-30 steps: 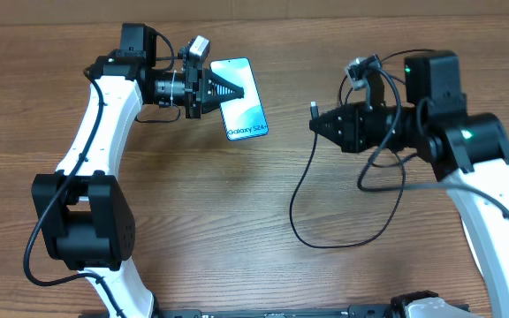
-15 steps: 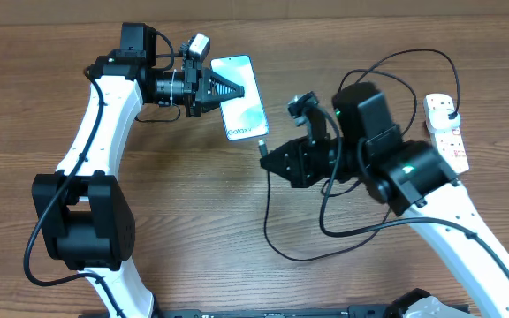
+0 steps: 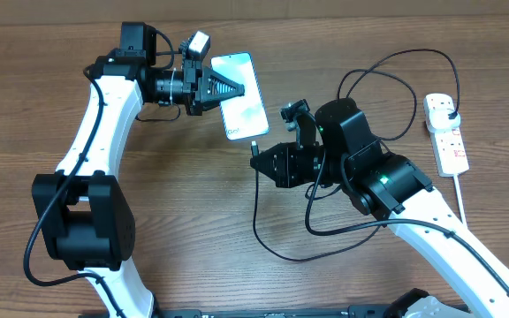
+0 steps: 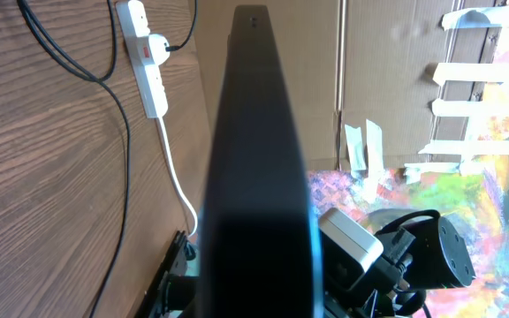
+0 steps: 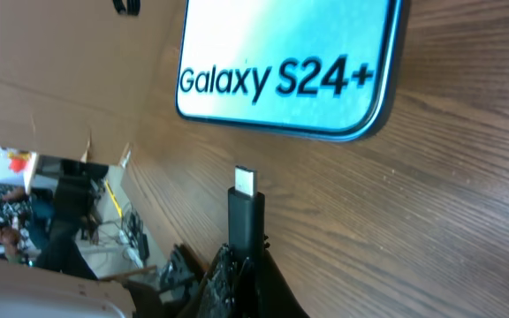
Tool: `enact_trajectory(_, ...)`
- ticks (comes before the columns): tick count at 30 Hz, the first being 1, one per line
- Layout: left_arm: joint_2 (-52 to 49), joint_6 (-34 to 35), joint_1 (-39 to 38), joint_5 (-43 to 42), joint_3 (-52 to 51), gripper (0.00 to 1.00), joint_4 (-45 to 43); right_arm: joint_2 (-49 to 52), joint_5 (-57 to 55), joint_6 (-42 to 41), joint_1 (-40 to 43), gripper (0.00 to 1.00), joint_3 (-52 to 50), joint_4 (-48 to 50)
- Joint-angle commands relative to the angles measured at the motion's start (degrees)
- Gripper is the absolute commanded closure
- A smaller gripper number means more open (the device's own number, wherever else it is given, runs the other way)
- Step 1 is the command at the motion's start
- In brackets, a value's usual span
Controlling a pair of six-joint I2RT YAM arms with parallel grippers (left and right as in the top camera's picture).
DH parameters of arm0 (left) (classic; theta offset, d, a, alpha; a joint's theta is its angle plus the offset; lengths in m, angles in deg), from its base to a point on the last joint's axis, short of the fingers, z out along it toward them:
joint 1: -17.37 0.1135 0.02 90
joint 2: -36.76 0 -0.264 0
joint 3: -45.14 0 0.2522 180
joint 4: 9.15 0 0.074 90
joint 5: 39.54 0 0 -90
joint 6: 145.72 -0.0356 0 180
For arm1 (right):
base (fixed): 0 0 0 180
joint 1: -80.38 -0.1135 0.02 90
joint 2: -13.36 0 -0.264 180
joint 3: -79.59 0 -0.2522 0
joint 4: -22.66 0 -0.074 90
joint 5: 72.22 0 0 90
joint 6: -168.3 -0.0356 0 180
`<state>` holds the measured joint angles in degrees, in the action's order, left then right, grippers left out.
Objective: Plug charger to phone and switch on socket
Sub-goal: 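Push the USB-C plug up into the phone port with the right gripper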
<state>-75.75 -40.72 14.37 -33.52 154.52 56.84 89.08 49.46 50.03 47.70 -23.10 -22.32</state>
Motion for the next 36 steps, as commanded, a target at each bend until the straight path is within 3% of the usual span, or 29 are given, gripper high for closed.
enact_trajectory(1, 1.2, -1.3, -0.4, -3.1, 0.9, 0.96, -0.3, -0.3, -1.3, -2.4, -0.3, 0.96, -0.5, 1.3)
enact_trajectory(13, 1.2, -0.5, -0.4, -3.1, 0.9, 0.96, -1.7, -0.2, -3.4, -6.1, -0.3, 0.96, -0.5, 1.9)
enact_trajectory(20, 1.2, 4.5, -0.5, -3.1, 0.9, 0.96, -4.4, -0.2, -3.6, -6.3, -1.5, 0.96, -0.5, 2.3)
enact_trajectory(36, 1.2, 4.5, -2.3, -3.1, 0.9, 0.96, -4.5, -0.2, -3.7, -6.2, -1.5, 0.96, -0.5, 2.4)
